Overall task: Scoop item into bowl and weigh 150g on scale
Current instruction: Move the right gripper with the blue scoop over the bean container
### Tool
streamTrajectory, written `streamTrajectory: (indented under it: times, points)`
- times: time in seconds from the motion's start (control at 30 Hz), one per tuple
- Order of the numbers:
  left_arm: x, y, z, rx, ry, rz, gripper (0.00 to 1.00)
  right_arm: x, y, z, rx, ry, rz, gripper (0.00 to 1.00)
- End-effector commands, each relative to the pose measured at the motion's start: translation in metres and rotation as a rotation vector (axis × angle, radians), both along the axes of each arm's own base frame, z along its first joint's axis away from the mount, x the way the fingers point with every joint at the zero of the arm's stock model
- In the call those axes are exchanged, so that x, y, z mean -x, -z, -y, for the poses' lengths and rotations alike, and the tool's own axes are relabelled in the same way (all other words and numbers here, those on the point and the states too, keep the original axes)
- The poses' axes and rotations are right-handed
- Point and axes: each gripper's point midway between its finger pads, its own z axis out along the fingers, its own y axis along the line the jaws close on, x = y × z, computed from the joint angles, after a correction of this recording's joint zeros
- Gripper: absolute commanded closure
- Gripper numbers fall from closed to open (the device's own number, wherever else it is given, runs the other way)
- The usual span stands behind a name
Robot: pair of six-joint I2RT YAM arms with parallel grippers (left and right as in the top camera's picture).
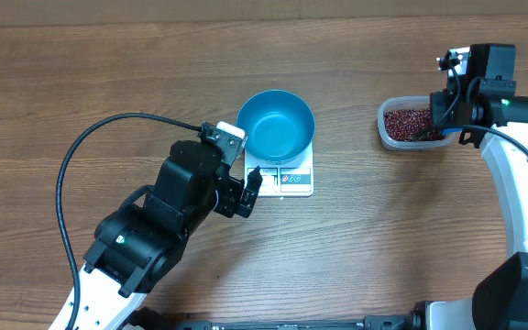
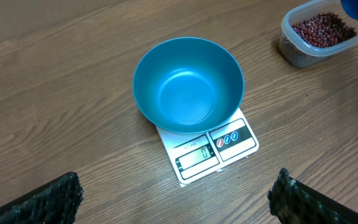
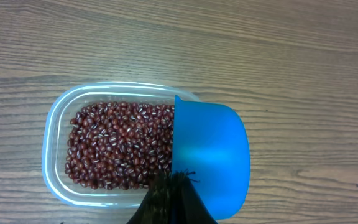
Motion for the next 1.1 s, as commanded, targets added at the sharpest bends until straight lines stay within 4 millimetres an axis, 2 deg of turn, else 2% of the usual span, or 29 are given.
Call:
streamTrajectory:
  times: [0.0,0.37,0.53,0.8,0.9,1.07]
  points:
    - [0.0,-0.003,0.0,0.02,-0.006,0.002,0.01,-0.01,0.0,-0.001,0.015,-0.024,0.006,0.96]
    - [0.0,-0.003,0.0,0.019,-0.006,0.002,0.0,-0.022,0.027,-0.035,0.029,-0.118,-0.047,0.96]
    - [0.0,-0.003,0.0,0.02,-0.006,0.002,0.01,-0.023,0.035,-0.032,0.107,-0.097,-0.074,0.96]
    - [0.0,-0.003,0.0,0.02,-0.006,0.002,0.01,-0.016,0.03,-0.006,0.265,-0.038,-0.108,0.96]
    - [0.0,-0.003,0.0,0.02,-0.006,0.002,0.0,-0.012,0.028,-0.003,0.326,-0.05,-0.136,0.96]
    - [0.0,-0.003,0.0,0.02,-0.006,0.002,0.0,-0.01,0.027,-0.027,0.383,-0.119,-0.152,0.96]
